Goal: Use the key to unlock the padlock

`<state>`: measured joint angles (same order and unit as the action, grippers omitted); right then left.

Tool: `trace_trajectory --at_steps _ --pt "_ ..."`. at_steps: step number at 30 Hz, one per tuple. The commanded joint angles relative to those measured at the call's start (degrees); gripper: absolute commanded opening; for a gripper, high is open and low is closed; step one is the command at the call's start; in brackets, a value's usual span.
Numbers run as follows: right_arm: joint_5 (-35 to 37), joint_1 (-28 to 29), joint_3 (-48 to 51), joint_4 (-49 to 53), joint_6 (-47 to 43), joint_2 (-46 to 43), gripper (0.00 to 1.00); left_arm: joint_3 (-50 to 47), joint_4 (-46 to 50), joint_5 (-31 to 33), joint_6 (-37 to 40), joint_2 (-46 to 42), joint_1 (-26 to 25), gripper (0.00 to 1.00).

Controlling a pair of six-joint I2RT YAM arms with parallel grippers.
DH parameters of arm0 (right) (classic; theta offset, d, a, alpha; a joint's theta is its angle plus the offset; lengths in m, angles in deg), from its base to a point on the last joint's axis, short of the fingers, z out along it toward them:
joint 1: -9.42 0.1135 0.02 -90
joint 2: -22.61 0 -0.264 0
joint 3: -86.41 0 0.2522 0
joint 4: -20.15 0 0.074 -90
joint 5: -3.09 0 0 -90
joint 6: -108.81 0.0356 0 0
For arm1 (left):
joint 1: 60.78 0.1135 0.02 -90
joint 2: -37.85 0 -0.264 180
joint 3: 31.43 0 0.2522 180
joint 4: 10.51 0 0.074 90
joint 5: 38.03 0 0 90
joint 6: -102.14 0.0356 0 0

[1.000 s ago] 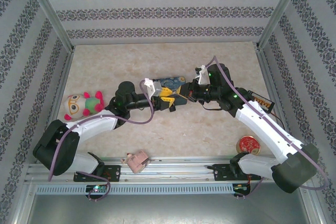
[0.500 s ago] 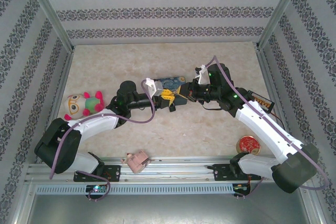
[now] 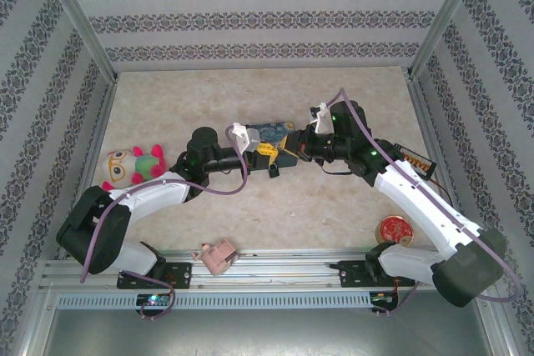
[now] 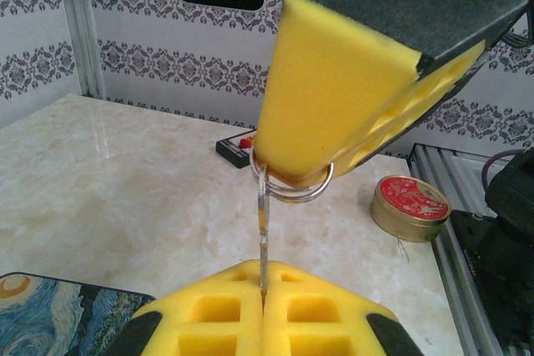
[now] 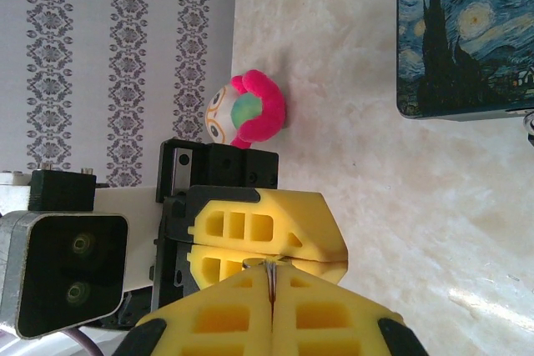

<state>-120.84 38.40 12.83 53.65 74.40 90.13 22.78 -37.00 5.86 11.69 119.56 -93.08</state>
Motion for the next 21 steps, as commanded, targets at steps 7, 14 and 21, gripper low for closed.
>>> trace_trajectory --at_steps 7,14,21 --pt "-0.5 -0.2 0.9 -1.3 0.2 -0.6 0.00 2.2 0.5 -0.9 -0.8 0.1 -0.7 0.20" --pt "-0.5 -0.2 0.8 -1.4 0.3 -0.8 0.00 2.1 0.8 -1.0 -1.1 0.2 -0.7 0.15" --pt "-0.4 -0.2 0.8 -1.5 0.5 -0.7 0.00 1.6 1.1 -1.5 -0.3 0.1 -0.7 0.40"
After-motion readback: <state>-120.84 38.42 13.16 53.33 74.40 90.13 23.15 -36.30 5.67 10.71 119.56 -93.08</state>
